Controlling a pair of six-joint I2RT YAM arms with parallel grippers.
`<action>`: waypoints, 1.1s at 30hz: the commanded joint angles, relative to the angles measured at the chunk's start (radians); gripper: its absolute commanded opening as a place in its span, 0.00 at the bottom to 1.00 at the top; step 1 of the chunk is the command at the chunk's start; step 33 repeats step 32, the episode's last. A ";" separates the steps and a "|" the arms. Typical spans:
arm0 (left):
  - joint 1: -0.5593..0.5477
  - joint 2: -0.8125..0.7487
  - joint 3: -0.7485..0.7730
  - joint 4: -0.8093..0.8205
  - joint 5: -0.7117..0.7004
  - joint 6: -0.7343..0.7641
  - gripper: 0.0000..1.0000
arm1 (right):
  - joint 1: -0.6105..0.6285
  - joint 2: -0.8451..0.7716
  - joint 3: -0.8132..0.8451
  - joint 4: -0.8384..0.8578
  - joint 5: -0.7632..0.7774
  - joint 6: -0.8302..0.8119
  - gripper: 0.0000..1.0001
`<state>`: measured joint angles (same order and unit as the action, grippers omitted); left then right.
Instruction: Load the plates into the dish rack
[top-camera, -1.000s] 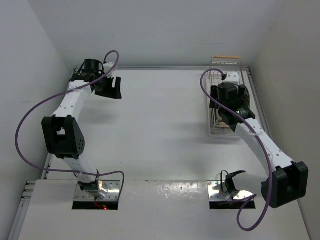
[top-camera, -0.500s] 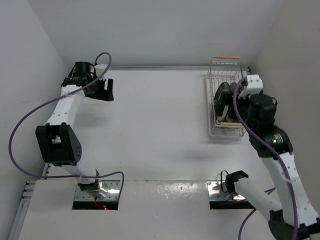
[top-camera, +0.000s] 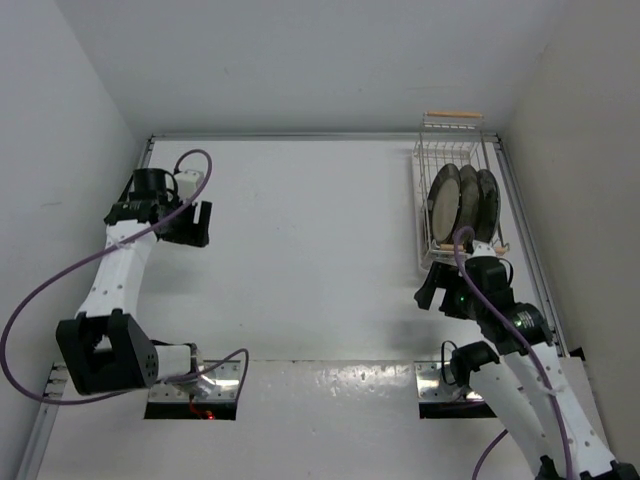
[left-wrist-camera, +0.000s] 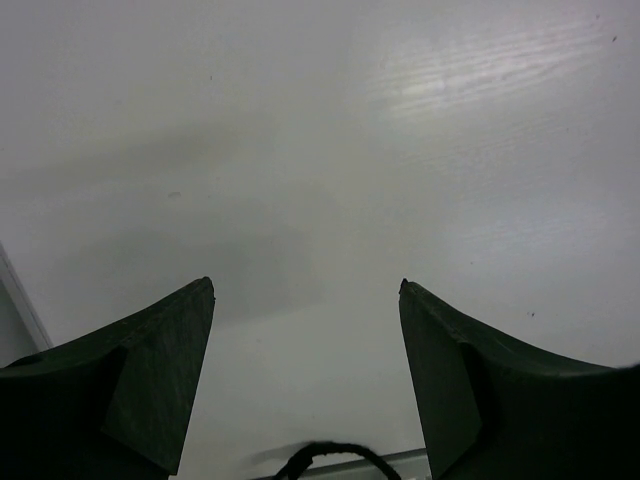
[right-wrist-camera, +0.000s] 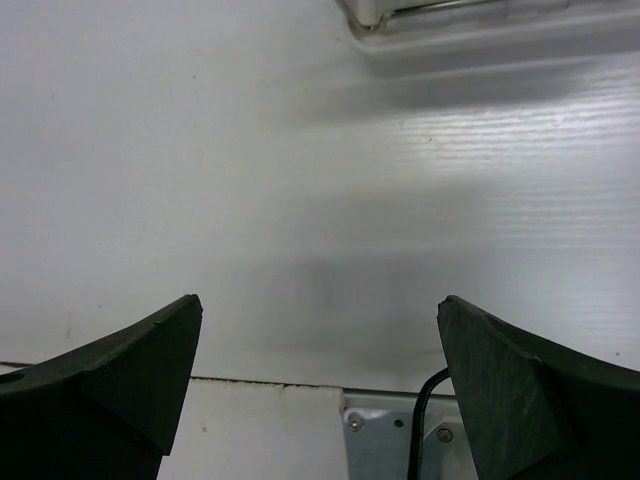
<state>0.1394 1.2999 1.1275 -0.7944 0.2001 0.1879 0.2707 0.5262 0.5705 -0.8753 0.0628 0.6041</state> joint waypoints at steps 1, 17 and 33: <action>0.009 -0.109 -0.070 -0.026 -0.068 0.039 0.79 | -0.002 -0.051 -0.018 0.002 -0.058 0.103 1.00; 0.034 -0.217 -0.127 0.004 -0.039 0.004 0.79 | -0.001 -0.115 -0.084 0.042 -0.092 0.125 1.00; 0.054 -0.241 -0.150 0.038 -0.008 0.004 0.79 | -0.002 -0.091 -0.086 0.055 -0.074 0.125 1.00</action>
